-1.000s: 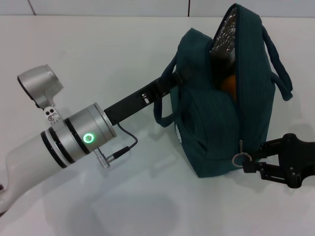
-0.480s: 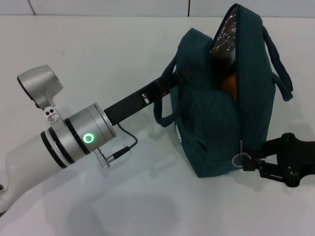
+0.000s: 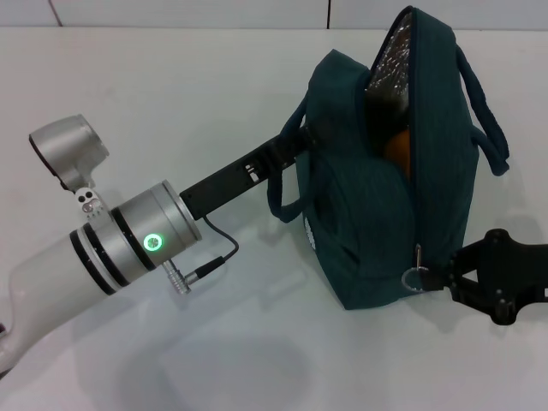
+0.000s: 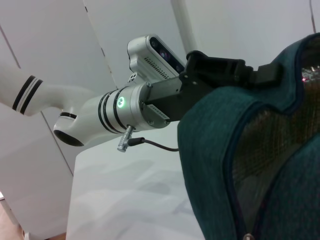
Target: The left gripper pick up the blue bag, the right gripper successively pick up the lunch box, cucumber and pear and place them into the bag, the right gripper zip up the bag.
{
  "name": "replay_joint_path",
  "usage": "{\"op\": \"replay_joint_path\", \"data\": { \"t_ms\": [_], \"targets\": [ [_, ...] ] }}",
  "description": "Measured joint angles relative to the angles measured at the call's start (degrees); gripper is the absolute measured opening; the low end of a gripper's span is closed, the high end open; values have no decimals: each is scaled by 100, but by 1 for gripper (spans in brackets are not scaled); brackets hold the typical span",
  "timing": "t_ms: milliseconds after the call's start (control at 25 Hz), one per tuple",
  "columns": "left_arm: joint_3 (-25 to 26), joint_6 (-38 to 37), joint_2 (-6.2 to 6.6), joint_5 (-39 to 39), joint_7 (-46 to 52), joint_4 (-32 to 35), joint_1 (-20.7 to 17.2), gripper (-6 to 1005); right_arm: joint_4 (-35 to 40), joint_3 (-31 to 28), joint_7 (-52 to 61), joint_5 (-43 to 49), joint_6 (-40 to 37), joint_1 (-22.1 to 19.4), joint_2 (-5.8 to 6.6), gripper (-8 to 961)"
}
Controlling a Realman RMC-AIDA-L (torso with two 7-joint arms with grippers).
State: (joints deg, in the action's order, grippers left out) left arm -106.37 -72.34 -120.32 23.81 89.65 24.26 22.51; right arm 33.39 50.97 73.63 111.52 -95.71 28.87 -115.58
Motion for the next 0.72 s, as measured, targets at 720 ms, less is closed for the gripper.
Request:
{"op": "replay_joint_path", "data": {
  "t_ms": [720],
  "targets": [
    [3, 1, 17, -71, -5, -8, -11, 43, 548, -44, 68, -240, -368, -300, 75, 7]
  ]
}}
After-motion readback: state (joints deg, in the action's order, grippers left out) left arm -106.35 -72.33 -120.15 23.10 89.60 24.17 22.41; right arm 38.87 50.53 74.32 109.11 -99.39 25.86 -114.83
